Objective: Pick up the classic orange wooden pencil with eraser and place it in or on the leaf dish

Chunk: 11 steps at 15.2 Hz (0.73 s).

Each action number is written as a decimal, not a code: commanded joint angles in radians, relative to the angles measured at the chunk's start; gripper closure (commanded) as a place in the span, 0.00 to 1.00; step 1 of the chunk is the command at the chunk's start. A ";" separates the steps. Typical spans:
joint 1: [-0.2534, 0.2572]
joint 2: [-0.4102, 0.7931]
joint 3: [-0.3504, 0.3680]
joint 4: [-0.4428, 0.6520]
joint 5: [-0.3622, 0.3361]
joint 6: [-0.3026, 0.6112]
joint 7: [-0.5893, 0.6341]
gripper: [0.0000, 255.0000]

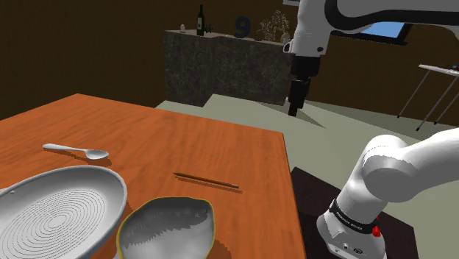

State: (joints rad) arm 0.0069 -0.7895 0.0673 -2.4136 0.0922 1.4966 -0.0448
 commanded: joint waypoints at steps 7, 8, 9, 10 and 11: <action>0.065 0.090 0.150 0.007 0.034 0.132 0.069 0.00; 0.074 0.109 0.175 0.011 0.036 0.153 0.081 0.00; 0.083 0.128 0.200 0.016 0.038 0.175 0.094 0.00; 0.090 0.149 0.226 0.023 0.038 0.196 0.107 0.00; 0.097 0.171 0.252 0.030 0.036 0.217 0.120 0.00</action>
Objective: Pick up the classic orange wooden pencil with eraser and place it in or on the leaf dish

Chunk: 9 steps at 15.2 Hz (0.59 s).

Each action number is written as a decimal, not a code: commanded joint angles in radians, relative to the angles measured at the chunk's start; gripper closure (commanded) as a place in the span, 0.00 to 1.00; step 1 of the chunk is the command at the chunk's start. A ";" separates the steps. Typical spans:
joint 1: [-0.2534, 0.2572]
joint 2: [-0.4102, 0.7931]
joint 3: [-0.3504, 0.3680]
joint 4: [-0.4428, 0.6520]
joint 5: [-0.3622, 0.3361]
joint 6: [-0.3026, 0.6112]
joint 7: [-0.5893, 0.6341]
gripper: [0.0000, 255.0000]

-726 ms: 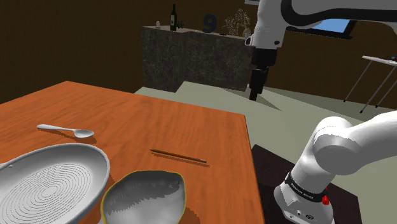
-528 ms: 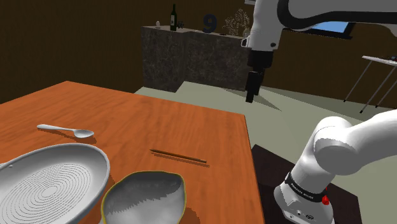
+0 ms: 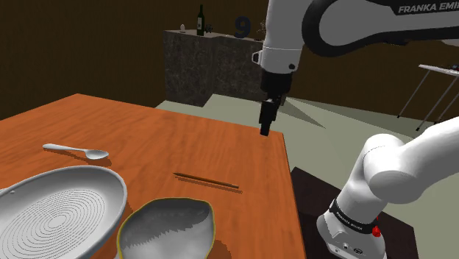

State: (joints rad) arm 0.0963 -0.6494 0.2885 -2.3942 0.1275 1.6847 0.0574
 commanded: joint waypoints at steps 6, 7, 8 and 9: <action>0.035 0.181 0.187 0.073 -0.040 0.145 0.111 0.00; 0.037 0.210 0.214 0.086 -0.054 0.163 0.130 0.00; 0.038 0.240 0.241 0.100 -0.069 0.179 0.149 0.00; 0.038 0.271 0.268 0.116 -0.088 0.195 0.170 0.00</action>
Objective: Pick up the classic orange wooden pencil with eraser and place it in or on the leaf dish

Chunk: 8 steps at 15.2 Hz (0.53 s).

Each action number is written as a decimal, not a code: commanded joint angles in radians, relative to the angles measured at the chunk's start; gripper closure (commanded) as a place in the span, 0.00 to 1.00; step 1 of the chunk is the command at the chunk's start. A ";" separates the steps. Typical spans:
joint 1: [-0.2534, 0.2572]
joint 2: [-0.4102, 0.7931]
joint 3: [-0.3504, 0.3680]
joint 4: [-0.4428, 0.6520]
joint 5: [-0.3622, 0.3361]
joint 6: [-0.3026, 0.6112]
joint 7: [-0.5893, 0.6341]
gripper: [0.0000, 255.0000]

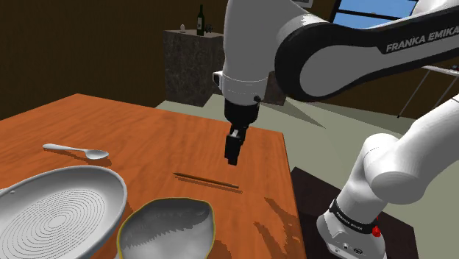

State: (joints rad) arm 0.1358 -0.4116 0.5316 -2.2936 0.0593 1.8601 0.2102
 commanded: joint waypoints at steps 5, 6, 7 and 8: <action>-0.003 0.201 0.156 0.101 -0.146 0.077 0.138 0.00; -0.003 0.205 0.156 0.090 -0.148 0.091 0.140 0.00; -0.004 0.208 0.156 0.079 -0.151 0.104 0.142 0.00; -0.005 0.212 0.156 0.069 -0.155 0.118 0.144 0.00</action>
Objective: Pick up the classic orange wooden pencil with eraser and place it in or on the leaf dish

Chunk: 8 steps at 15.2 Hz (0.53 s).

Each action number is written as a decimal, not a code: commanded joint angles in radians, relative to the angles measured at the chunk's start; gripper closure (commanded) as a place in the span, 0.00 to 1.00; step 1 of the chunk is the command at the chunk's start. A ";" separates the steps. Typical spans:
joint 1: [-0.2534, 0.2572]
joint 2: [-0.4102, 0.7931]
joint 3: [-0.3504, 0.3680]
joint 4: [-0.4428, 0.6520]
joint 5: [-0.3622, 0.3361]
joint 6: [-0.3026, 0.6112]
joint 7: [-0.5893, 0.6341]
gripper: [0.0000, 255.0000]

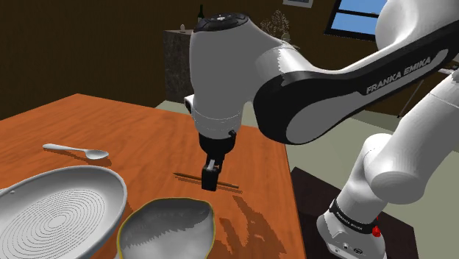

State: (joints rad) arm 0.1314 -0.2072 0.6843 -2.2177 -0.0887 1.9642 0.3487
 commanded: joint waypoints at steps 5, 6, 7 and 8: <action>-0.007 0.029 0.006 -0.052 -0.024 0.075 0.018 0.00; -0.007 0.029 0.006 -0.052 -0.024 0.075 0.018 0.00; -0.007 0.029 0.006 -0.052 -0.024 0.075 0.018 0.00; -0.007 0.029 0.006 -0.052 -0.024 0.075 0.018 0.00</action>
State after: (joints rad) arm 0.1243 -0.1779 0.6903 -2.2687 -0.1127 2.0380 0.3670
